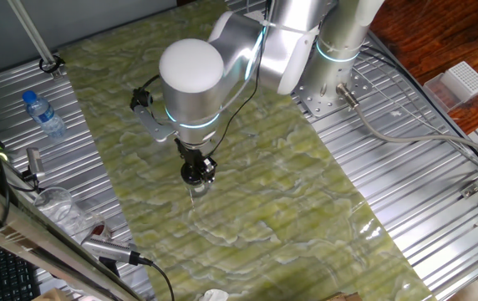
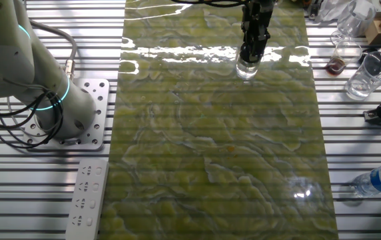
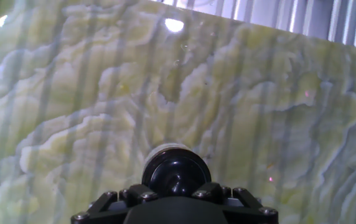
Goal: Screw the lid onto the jar
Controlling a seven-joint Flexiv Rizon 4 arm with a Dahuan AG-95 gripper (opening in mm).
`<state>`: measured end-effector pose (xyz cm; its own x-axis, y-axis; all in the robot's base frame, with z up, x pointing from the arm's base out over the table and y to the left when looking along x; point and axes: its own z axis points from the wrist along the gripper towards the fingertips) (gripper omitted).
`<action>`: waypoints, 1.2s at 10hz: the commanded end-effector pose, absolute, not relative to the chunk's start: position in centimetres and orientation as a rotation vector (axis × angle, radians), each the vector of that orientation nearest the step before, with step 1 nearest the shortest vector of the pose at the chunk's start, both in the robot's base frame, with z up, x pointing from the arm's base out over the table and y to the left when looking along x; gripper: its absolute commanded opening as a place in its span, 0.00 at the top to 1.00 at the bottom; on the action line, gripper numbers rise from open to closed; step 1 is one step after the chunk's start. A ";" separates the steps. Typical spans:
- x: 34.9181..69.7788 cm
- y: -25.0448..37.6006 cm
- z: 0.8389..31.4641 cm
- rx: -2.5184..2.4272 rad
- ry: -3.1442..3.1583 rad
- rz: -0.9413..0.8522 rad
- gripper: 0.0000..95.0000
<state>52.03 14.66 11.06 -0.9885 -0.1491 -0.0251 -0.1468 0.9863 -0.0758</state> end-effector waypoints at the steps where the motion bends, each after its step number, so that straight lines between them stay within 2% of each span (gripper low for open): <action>1: 52.1 14.7 10.9 -0.095 3.093 -0.108 0.60; 8: 52.1 14.7 10.9 0.394 3.065 -0.071 0.60; 12: 51.9 14.0 11.2 0.365 3.076 -0.044 0.60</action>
